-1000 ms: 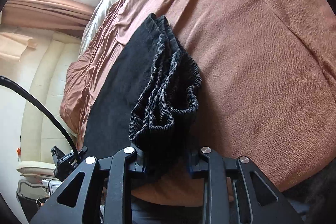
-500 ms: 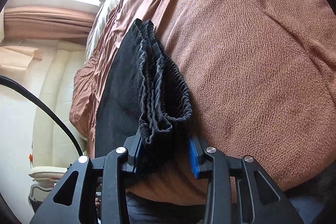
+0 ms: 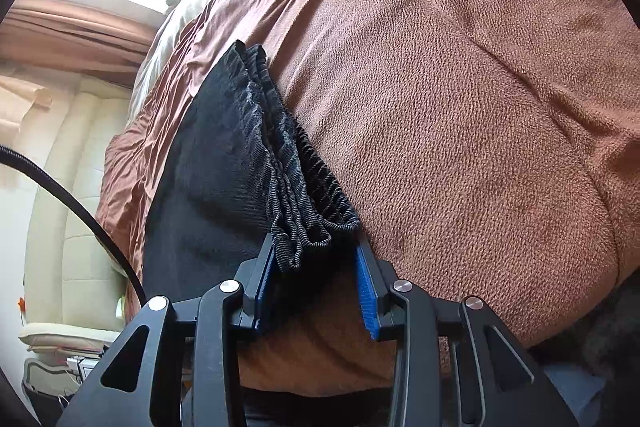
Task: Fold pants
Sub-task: 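Open the left gripper while the right gripper opens and releases the waistband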
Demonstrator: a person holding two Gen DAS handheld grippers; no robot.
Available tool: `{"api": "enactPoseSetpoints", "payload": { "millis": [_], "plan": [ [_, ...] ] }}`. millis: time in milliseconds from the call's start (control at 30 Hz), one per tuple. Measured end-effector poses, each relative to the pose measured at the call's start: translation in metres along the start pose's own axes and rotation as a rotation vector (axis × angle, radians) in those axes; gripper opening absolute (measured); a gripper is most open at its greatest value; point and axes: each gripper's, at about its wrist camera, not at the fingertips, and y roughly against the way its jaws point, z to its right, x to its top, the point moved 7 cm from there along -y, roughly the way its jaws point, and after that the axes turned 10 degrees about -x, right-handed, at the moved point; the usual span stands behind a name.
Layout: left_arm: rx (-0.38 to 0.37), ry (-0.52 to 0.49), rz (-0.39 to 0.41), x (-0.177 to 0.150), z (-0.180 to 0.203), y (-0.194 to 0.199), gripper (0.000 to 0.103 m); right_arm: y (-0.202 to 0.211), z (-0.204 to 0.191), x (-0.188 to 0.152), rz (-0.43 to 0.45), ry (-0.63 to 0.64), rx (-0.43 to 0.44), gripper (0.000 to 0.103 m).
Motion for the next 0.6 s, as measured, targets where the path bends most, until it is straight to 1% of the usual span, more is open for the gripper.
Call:
{"api": "enactPoseSetpoints", "payload": {
  "millis": [100,200,267,300,333,433,533,600],
  "plan": [
    [-0.019,-0.018,-0.006,-0.008,0.001,0.001,0.056,0.003,-0.004,0.000,0.007,0.004,-0.010,0.032],
    [-0.036,-0.025,0.003,-0.008,0.001,0.002,0.059,0.007,-0.006,-0.001,0.015,0.007,-0.010,0.032],
    [-0.041,-0.034,0.009,-0.005,0.004,0.000,0.061,0.012,-0.005,0.000,0.030,0.007,0.011,0.033],
    [-0.051,-0.040,0.010,-0.004,0.005,-0.003,0.064,0.015,-0.007,0.000,0.047,0.007,0.027,0.033],
    [-0.066,-0.041,0.010,-0.003,0.006,-0.006,0.066,0.021,-0.008,-0.001,0.069,0.007,0.047,0.035],
    [-0.087,-0.024,0.028,0.000,0.006,-0.010,0.066,0.034,-0.009,-0.007,0.109,0.010,0.069,0.035],
    [-0.111,0.000,0.051,0.000,0.005,-0.010,0.066,0.047,-0.014,-0.012,0.152,0.049,0.047,0.035],
    [-0.127,0.010,0.064,-0.001,0.005,-0.007,0.066,0.055,-0.024,-0.016,0.172,0.090,0.046,0.035]
  ]
}}
